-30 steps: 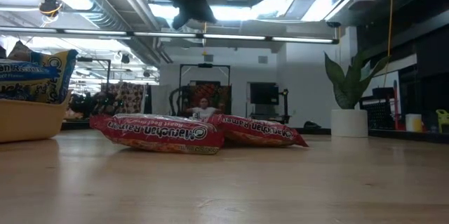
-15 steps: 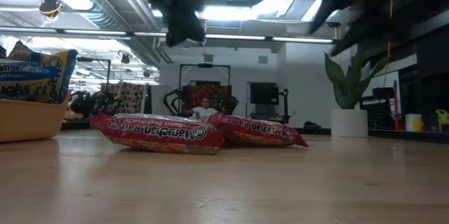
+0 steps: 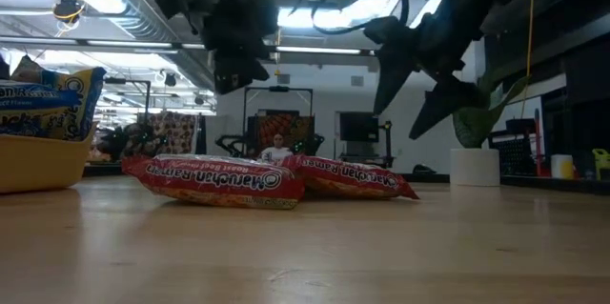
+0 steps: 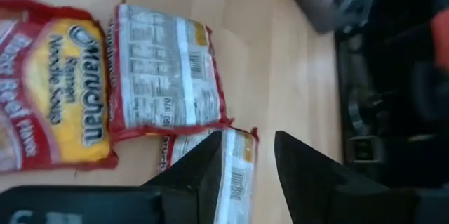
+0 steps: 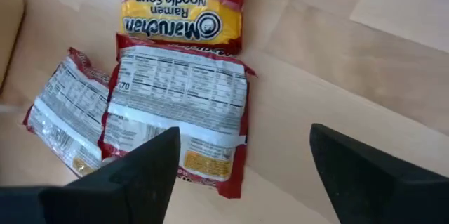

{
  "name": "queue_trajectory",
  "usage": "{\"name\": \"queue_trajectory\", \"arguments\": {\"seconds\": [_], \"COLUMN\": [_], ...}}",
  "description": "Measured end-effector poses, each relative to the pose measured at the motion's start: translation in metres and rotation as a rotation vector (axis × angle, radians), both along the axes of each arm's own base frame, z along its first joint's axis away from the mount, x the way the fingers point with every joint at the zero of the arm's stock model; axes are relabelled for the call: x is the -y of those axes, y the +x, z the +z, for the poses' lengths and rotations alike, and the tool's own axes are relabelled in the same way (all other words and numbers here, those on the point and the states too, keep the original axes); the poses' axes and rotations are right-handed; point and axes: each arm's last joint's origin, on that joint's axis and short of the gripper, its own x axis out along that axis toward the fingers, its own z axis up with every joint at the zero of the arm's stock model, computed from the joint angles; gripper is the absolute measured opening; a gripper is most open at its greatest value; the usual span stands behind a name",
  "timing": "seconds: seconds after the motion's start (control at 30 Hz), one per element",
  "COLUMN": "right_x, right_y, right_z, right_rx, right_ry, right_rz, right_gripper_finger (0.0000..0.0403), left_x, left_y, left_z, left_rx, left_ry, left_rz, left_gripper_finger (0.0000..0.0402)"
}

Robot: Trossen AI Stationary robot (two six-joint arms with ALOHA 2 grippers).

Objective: Sort Maruchan noodles
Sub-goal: Put the red noodle pack into the black bin

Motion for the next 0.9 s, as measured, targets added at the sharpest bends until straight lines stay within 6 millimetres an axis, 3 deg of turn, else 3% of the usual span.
{"name": "queue_trajectory", "arguments": {"seconds": [0.17,0.4,0.67,0.9], "right_x": [0.002,0.001,0.001,0.001], "right_y": [-0.001,-0.002,-0.003,-0.002], "right_z": [0.0,0.0,-0.001,0.0], "right_rx": [-0.008,-0.021,-0.026,-0.015], "right_ry": [-0.007,0.01,0.012,0.017], "right_rz": [-0.011,-0.004,-0.006,-0.01], "right_gripper_finger": [0.0294,0.0287,0.0286,0.0286], "left_x": [0.03,0.032,0.032,0.032], "left_y": [0.016,0.039,0.046,0.04], "left_z": [-0.014,-0.055,-0.086,-0.1], "left_rx": [0.002,-0.063,-0.156,-0.279], "left_ry": [0.185,0.206,0.194,0.203], "left_rz": [0.056,0.1,0.093,0.118], "left_gripper_finger": [0.0091,0.0008,0.0002,0.0002]}}
